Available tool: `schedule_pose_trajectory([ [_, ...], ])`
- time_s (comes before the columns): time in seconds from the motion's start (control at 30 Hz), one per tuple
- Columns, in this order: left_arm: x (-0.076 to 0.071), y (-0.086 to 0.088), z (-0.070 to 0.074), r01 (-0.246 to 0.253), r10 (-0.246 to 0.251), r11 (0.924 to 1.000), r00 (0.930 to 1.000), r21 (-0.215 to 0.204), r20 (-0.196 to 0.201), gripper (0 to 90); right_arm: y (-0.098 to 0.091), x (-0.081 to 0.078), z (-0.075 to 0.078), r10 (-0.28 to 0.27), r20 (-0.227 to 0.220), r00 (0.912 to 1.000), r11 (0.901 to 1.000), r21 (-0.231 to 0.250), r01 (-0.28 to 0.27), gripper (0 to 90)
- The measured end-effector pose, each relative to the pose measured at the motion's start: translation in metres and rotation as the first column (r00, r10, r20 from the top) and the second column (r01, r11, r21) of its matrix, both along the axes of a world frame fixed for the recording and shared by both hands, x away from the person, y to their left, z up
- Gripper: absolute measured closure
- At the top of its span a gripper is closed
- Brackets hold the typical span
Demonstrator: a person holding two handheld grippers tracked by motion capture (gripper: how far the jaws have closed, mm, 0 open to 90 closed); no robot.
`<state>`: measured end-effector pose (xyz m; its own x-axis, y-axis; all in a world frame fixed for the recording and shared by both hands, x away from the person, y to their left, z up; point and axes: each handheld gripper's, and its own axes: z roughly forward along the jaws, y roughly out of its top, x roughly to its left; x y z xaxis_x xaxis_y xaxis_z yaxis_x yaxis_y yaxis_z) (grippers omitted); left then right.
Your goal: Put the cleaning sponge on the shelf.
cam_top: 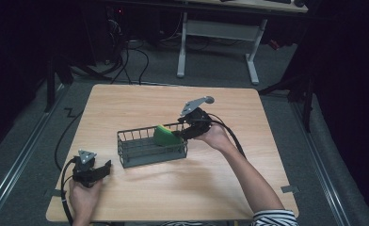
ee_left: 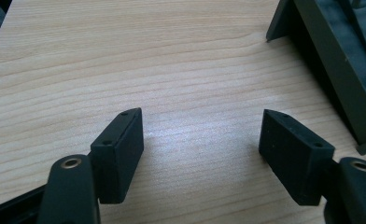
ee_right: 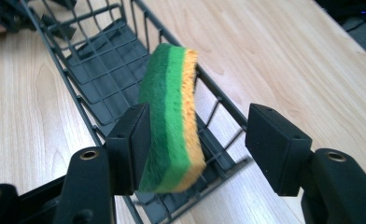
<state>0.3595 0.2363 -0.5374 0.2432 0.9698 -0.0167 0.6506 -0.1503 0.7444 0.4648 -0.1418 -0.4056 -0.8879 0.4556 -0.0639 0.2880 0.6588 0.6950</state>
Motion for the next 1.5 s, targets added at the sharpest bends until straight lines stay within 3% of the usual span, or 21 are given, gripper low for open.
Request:
schedule_pose_trajectory([
  [0.23, 0.000, 0.000, 0.000, 0.000, 0.000, 1.0000, 1.0000, 0.000, 0.000, 31.4, -0.025, -0.007, 0.007, -0.105, 0.007, 0.9944, 0.9935, 0.044, 0.105, 41.2],
  [0.53, 0.000, 0.000, 0.000, 0.000, 0.000, 1.0000, 1.0000, 0.000, 0.000, 31.4, -0.053, -0.019, 0.011, -0.213, 0.008, 0.9771, 0.9745, 0.076, 0.211, 41.2],
  [0.67, 0.000, 0.000, 0.000, 0.000, 0.000, 1.0000, 1.0000, 0.000, 0.000, 31.4, -0.069, -0.025, 0.011, -0.289, -0.001, 0.9574, 0.9532, 0.093, 0.288, 41.5],
  [0.73, 0.000, 0.000, 0.000, 0.000, 0.000, 1.0000, 1.0000, 0.000, 0.000, 31.4, -0.077, -0.029, 0.010, -0.310, -0.016, 0.9505, 0.9444, 0.109, 0.310, 41.4],
  [0.8, 0.000, 0.000, 0.000, 0.000, 0.000, 1.0000, 1.0000, 0.000, 0.000, 31.4, -0.084, -0.033, 0.009, -0.335, 0.003, 0.9423, 0.9372, 0.105, 0.333, 41.7],
  [1.23, 0.000, 0.000, 0.000, 0.000, 0.000, 1.0000, 1.0000, 0.000, 0.000, 31.4, -0.135, -0.059, -0.002, -0.466, -0.036, 0.8839, 0.8685, 0.172, 0.465, 41.7],
  [1.37, 0.000, 0.000, 0.000, 0.001, -0.001, 1.0000, 1.0000, 0.000, -0.001, 31.4, -0.143, -0.068, 0.000, -0.478, -0.032, 0.8775, 0.8560, 0.206, 0.474, 41.6],
  [1.47, 0.000, 0.000, 0.000, 0.001, -0.001, 1.0000, 1.0000, -0.001, -0.001, 31.4, -0.149, -0.073, -0.003, -0.493, -0.029, 0.8697, 0.8496, 0.200, 0.488, 41.7],
  [1.5, 0.000, 0.000, 0.000, 0.002, -0.002, 1.0000, 1.0000, -0.001, -0.001, 31.4, -0.152, -0.075, -0.004, -0.501, -0.033, 0.8647, 0.8424, 0.210, 0.496, 41.7],
])
